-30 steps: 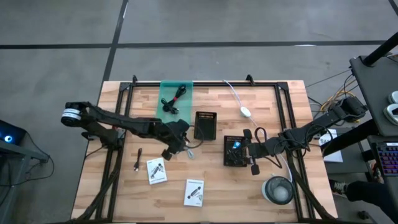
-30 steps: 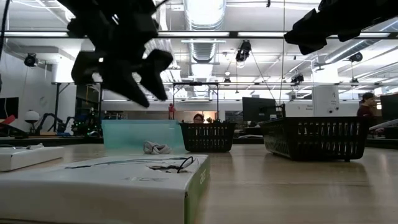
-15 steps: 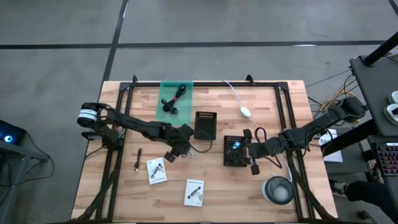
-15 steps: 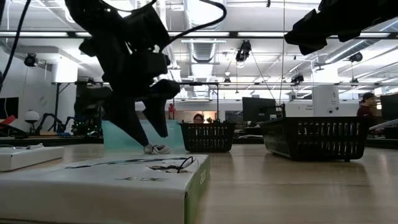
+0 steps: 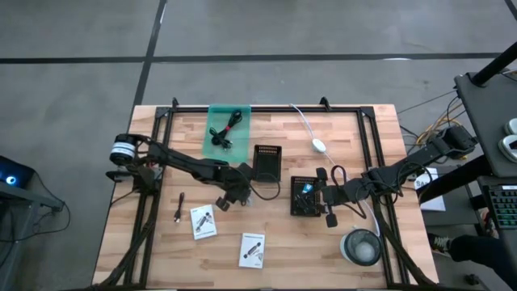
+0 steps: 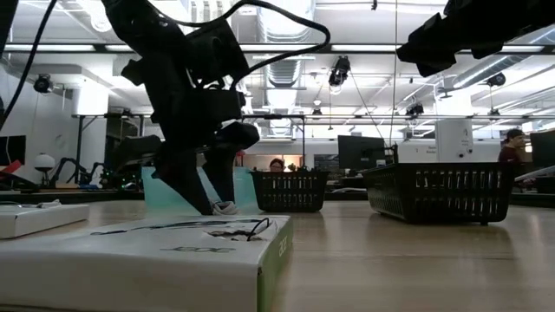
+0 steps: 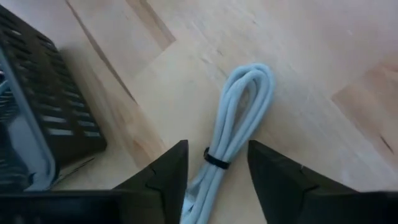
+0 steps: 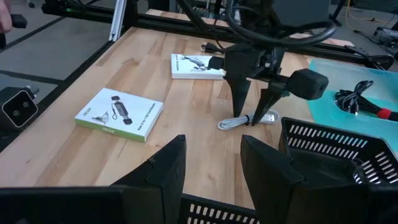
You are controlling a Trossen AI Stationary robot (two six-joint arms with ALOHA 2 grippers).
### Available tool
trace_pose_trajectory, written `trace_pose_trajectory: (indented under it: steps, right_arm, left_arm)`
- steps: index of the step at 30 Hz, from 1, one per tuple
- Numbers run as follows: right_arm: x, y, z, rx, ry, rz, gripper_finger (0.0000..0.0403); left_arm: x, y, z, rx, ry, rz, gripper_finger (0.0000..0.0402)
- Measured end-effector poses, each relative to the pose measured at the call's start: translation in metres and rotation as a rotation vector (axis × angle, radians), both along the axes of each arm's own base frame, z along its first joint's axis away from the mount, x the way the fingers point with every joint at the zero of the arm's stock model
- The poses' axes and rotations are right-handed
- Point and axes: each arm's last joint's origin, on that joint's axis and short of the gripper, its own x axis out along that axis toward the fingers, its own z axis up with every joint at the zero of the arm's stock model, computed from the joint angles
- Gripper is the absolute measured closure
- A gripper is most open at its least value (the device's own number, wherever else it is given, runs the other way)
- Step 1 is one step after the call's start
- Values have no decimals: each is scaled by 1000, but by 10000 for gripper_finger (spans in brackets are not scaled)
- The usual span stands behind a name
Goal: Pick and place items into bin
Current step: Put the white USB cable into the green bin
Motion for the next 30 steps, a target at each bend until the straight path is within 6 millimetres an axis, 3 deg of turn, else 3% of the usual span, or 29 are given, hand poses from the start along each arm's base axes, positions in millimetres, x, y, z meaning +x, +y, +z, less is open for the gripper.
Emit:
trace_pose_trajectory:
  steps: [9,17,22,30]
  right_arm:
    - [0,0,0,0,0,0,264]
    - [0,0,0,4,0,-2,264]
    - [0,0,0,5,0,-2,264]
    - [0,0,0,7,1,-3,264]
  left_arm:
    - [-1,0,6,7,32,1,377]
    - [-11,3,14,91,87,33,381]
    - [-20,9,50,237,25,128,381]
    - [-43,33,109,253,-185,450,382]
